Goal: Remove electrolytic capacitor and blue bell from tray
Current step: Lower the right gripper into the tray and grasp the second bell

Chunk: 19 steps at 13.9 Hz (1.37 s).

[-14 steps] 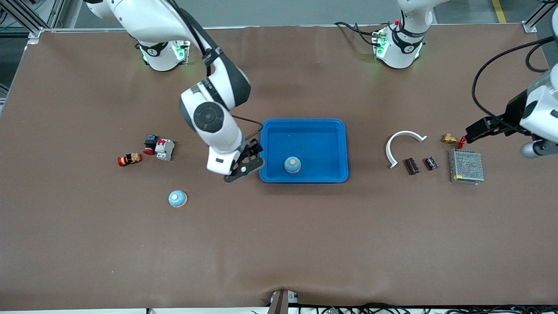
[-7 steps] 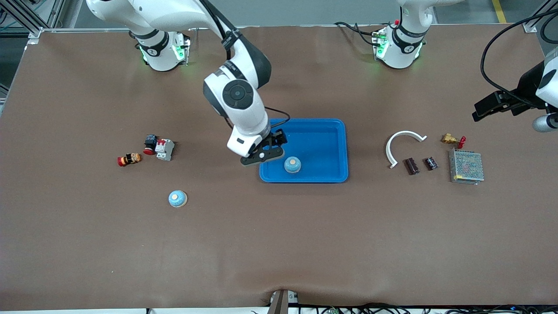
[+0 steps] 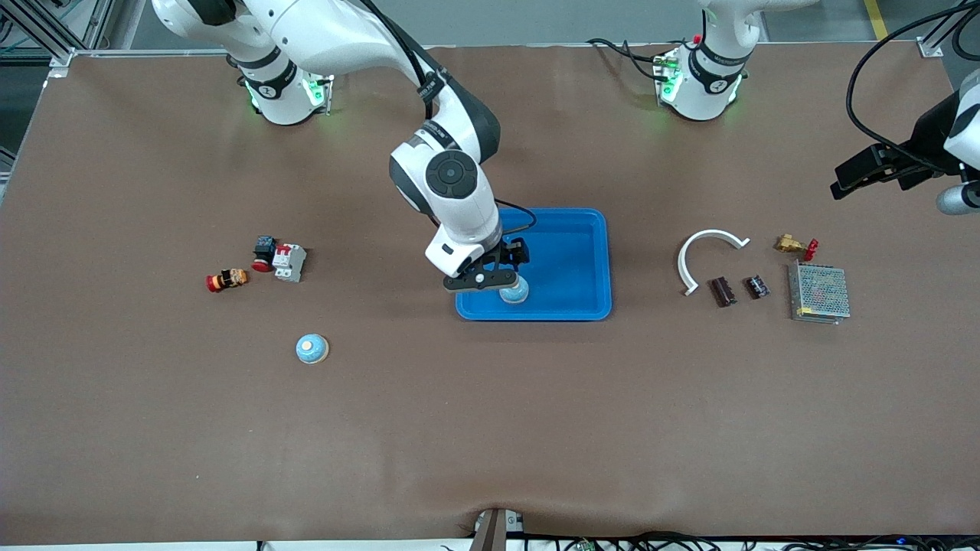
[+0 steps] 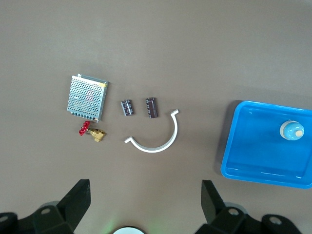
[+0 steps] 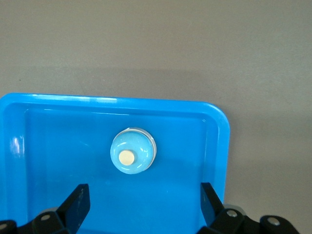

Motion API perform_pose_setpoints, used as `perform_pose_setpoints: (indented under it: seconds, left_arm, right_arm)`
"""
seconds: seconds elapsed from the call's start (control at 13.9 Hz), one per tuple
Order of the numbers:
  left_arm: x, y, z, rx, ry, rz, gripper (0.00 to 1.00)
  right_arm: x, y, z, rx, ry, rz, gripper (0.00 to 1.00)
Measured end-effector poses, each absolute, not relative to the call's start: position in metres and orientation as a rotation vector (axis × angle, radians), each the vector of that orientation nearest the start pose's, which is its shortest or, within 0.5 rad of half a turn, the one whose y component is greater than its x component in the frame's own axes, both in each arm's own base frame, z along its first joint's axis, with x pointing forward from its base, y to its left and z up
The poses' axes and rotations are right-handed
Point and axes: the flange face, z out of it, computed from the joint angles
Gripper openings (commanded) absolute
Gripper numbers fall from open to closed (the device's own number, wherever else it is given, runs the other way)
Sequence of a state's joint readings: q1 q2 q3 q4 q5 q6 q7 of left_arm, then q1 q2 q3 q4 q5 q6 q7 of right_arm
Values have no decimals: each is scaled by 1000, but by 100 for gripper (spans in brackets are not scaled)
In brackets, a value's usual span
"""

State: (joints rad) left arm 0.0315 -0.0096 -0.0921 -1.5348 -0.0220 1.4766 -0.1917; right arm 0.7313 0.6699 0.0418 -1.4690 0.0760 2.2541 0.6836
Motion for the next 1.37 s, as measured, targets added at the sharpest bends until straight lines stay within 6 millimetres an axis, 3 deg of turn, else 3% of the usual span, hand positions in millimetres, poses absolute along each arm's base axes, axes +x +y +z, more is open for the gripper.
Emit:
perform_pose_setpoints:
  seconds: [0.36, 0.65, 0.94, 1.37]
  left_arm:
    - [535, -46, 644, -3144, -170, 51, 100]
    - [528, -54, 644, -3144, -144, 4, 100]
    - [526, -56, 644, -3089, -43, -28, 100]
    - [526, -57, 644, -3109, -47, -27, 100]
  right_arm:
    - [540, 514, 290, -2986, 15, -66, 100]
    - [548, 516, 270, -3004, 8, -73, 100]
    - [550, 518, 247, -3008, 6, -81, 100]
    - [542, 533, 226, -3000, -8, -88, 100]
